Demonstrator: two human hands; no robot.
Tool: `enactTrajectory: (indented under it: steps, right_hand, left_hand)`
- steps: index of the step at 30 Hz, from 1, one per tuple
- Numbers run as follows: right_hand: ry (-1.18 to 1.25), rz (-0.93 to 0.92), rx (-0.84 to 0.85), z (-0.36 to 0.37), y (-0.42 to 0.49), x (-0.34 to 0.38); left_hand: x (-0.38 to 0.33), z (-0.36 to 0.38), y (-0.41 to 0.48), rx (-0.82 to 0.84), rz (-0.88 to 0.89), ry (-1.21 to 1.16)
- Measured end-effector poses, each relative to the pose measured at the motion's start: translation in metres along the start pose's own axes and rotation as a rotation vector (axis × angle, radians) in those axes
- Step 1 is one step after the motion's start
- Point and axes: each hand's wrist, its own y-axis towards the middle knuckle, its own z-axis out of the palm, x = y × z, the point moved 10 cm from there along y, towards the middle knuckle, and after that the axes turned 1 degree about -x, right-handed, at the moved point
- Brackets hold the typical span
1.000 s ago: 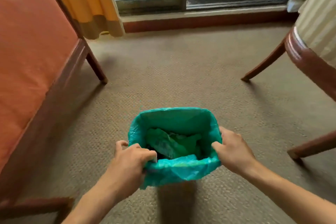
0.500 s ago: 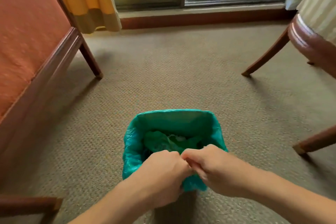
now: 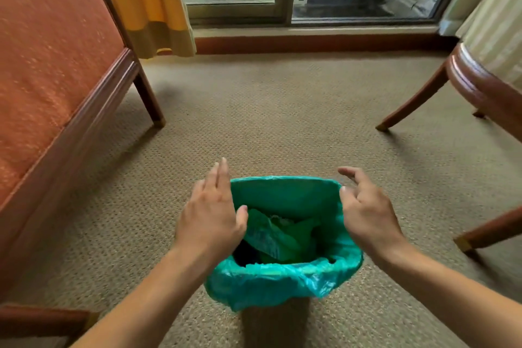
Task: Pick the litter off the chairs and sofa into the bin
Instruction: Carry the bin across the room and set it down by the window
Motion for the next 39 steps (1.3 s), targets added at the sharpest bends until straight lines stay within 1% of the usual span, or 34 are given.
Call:
enactTrajectory:
  steps: [2, 4, 7, 10, 13, 16, 20, 24, 25, 27, 30, 34, 36, 39]
  right_hand:
    - [-0.057, -0.082, 0.045, 0.01, -0.011, 0.003]
    - [-0.097, -0.109, 0.069, 0.018, -0.02, -0.005]
    - [-0.081, -0.033, 0.019, 0.016, -0.024, -0.027]
    - [-0.099, 0.01, 0.012, 0.014, -0.025, -0.031]
    - [-0.08, 0.05, 0.034, 0.014, -0.02, -0.033]
    - [-0.057, 0.052, 0.056, 0.019, -0.024, -0.03]
    - [-0.03, 0.044, 0.062, 0.034, -0.038, -0.021]
    - [-0.026, -0.005, 0.058, 0.067, -0.047, 0.003]
    - [-0.019, -0.029, 0.076, 0.088, -0.051, 0.017]
    - [-0.008, -0.058, 0.049, 0.099, -0.056, 0.032]
    - [-0.015, -0.109, 0.074, 0.139, -0.059, 0.063]
    - [0.053, -0.142, 0.132, 0.198, -0.068, 0.106]
    - [0.06, -0.195, 0.18, 0.221, -0.074, 0.125]
    - [-0.056, -0.296, 0.259, 0.252, -0.083, 0.146]
  left_hand:
    - [0.009, 0.02, 0.01, 0.072, -0.05, 0.007]
    - [0.01, 0.036, 0.014, 0.112, -0.05, -0.114]
    - [0.011, 0.038, 0.017, 0.057, -0.014, -0.306]
    - [0.015, 0.031, 0.016, 0.001, 0.006, -0.357]
    - [0.01, 0.025, 0.01, -0.03, 0.058, -0.339]
    - [0.009, 0.021, 0.009, -0.048, 0.12, -0.291]
    - [0.025, 0.016, 0.016, -0.069, 0.092, -0.18]
    - [0.048, 0.008, 0.017, -0.102, 0.026, -0.055]
    - [0.062, 0.004, 0.013, -0.106, 0.005, -0.044]
    - [0.049, 0.001, 0.011, -0.082, 0.063, -0.048]
    - [0.053, -0.002, 0.0, -0.036, 0.099, -0.038]
    - [0.094, -0.014, -0.011, -0.021, 0.008, 0.011]
    - [0.109, -0.02, -0.016, -0.016, -0.042, 0.029]
    - [0.124, -0.022, -0.021, -0.001, -0.094, 0.06]
